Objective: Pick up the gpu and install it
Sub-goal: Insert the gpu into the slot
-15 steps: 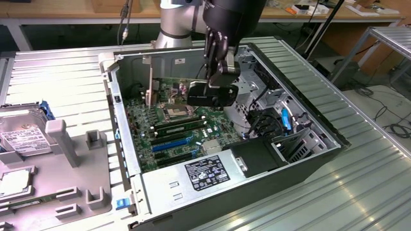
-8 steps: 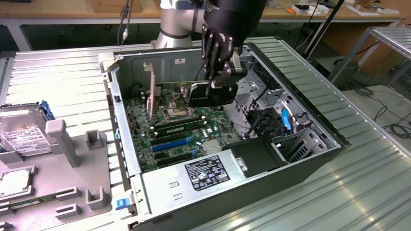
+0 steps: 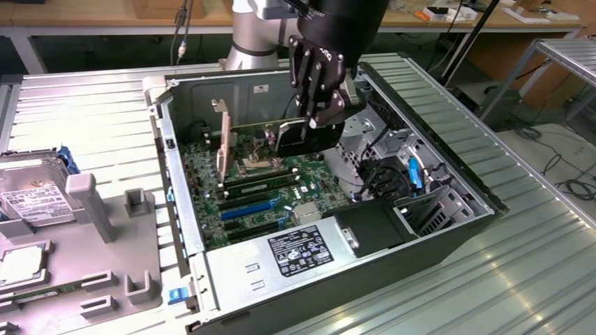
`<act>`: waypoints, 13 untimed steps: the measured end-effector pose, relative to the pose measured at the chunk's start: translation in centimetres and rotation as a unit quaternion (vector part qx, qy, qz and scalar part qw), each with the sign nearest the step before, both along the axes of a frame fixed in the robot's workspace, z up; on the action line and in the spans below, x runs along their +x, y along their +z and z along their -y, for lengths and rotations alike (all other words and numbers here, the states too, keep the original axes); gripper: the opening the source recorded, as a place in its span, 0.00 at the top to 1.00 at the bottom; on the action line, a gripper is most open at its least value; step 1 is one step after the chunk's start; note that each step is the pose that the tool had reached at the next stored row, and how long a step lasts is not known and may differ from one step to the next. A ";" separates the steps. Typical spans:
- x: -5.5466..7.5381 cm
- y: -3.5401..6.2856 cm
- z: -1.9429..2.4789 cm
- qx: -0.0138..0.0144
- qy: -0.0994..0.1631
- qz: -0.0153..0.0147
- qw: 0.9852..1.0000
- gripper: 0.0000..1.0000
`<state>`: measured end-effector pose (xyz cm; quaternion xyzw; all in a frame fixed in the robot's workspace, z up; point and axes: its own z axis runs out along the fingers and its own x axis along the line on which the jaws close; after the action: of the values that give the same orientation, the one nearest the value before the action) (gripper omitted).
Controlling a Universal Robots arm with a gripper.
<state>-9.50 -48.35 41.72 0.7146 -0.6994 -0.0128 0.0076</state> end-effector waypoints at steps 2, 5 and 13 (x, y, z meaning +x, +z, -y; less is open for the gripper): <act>0.0 -0.01 0.00 0.000 0.000 0.000 1.000 0.73; 0.0 -0.37 0.00 0.000 0.000 0.000 1.000 0.73; 0.0 -1.35 -0.06 0.000 -0.006 0.002 1.000 0.73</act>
<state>-9.50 -48.29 40.37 0.7101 -0.7039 -0.0117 0.0062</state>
